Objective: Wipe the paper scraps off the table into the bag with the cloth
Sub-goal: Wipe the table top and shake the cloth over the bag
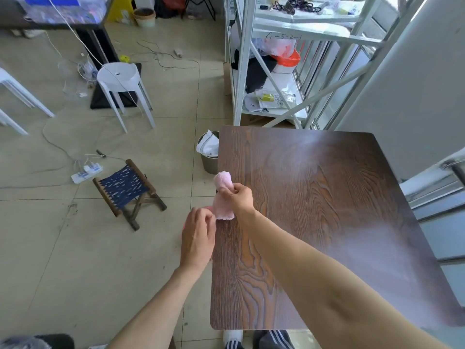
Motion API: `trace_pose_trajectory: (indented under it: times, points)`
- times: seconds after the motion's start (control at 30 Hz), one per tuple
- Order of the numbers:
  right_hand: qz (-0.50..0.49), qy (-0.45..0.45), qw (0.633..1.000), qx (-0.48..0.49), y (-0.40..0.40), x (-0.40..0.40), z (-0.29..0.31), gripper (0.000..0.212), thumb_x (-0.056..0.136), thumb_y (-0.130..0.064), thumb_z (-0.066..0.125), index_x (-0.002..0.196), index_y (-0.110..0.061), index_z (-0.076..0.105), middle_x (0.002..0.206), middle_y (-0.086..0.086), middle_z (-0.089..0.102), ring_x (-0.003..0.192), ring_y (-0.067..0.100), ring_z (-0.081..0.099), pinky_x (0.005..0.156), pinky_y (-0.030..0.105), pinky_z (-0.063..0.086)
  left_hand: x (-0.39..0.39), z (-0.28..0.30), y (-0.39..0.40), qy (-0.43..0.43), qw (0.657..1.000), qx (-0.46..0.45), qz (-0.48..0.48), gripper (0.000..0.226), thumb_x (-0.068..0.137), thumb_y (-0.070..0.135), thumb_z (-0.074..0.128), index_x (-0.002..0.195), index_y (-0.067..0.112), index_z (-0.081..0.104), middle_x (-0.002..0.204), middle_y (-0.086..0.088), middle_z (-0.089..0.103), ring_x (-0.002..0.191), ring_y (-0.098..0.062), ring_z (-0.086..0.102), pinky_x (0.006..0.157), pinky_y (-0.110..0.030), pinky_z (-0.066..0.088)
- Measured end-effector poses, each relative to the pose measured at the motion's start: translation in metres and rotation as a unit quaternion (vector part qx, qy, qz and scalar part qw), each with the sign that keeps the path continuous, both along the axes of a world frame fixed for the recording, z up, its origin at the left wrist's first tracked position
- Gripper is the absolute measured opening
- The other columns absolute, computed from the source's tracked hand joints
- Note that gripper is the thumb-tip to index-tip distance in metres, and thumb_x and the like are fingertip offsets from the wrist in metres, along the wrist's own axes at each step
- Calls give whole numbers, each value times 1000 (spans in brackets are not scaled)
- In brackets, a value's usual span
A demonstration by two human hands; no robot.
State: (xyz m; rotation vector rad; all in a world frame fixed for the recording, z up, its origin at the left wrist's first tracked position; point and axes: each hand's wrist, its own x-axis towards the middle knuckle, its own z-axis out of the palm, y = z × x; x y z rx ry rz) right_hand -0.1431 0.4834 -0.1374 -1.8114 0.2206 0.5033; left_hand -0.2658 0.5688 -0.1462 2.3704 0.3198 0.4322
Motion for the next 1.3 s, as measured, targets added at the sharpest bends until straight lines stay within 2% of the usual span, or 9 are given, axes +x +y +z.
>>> trace_pose_trajectory:
  times: [0.13, 0.3, 0.37, 0.53, 0.63, 0.73, 1.0, 1.17, 1.3]
  points:
    - [-6, 60, 996, 58, -2, 1, 3, 16, 87, -21, 64, 81, -7, 60, 69, 6, 59, 64, 19, 56, 58, 28, 48, 30, 8, 5, 6, 997, -71, 23, 12, 92, 18, 53, 103, 17, 57, 98, 1, 57, 89, -19, 58, 76, -33, 49]
    - [-47, 126, 986, 102, 0, 4, 8, 23, 90, -21, 58, 69, -11, 57, 59, 7, 51, 48, 16, 46, 46, 22, 40, 50, 1, 3, 65, 990, -118, 32, 23, 87, 15, 59, 110, 16, 61, 102, 0, 62, 88, -18, 62, 75, -29, 50]
    - [-56, 134, 983, 116, -1, 4, 8, 25, 92, -22, 57, 69, -11, 59, 59, 5, 54, 50, 15, 49, 52, 25, 45, 54, 3, 1, 63, 986, -147, 56, 21, 85, 14, 61, 107, 14, 63, 99, -3, 66, 86, -18, 64, 76, -29, 50]
    - [-62, 143, 979, 130, -1, 7, 1, 34, 95, -22, 53, 107, 8, 63, 85, 16, 60, 67, 21, 56, 64, 28, 52, 63, 6, 0, 58, 977, -181, 99, 18, 86, 32, 63, 94, 16, 66, 88, -1, 71, 83, -15, 65, 75, -34, 53]
    - [-39, 139, 982, 125, -1, 8, 1, 23, 97, -23, 50, 88, -7, 65, 90, 15, 60, 68, 19, 56, 65, 27, 52, 66, 5, 1, 47, 976, -176, 117, 17, 84, 33, 65, 85, 16, 65, 83, -1, 69, 79, -15, 63, 71, -33, 51]
    - [-15, 141, 981, 134, -2, 9, 2, 26, 98, -26, 47, 87, -8, 63, 89, 14, 62, 72, 20, 60, 64, 26, 52, 69, 3, 4, 43, 974, -177, 134, 12, 83, 24, 66, 80, 13, 61, 80, -3, 67, 76, -20, 62, 69, -35, 49]
    - [25, 226, 950, 213, -1, 12, 7, 64, 93, -63, 30, 96, -11, 67, 101, 8, 71, 98, 22, 65, 90, 33, 50, 69, 0, 12, 38, 974, -159, 158, 9, 82, 16, 64, 89, 13, 60, 90, -4, 64, 82, -18, 59, 74, -33, 47]
    - [58, 272, 922, 269, -3, 14, -2, 88, 88, -73, 18, 124, -5, 61, 126, 15, 64, 124, 28, 56, 112, 41, 37, 69, -2, 17, 28, 976, -150, 156, 6, 83, 14, 63, 88, 11, 61, 89, -4, 65, 81, -19, 59, 73, -36, 49]
    - [91, 267, 922, 264, -8, 16, -6, 77, 87, -72, 29, 125, -12, 60, 126, 9, 65, 118, 21, 60, 98, 33, 47, 69, -4, 17, 21, 973, -156, 169, 5, 83, 14, 63, 87, 10, 62, 86, -5, 66, 79, -21, 61, 73, -41, 51]
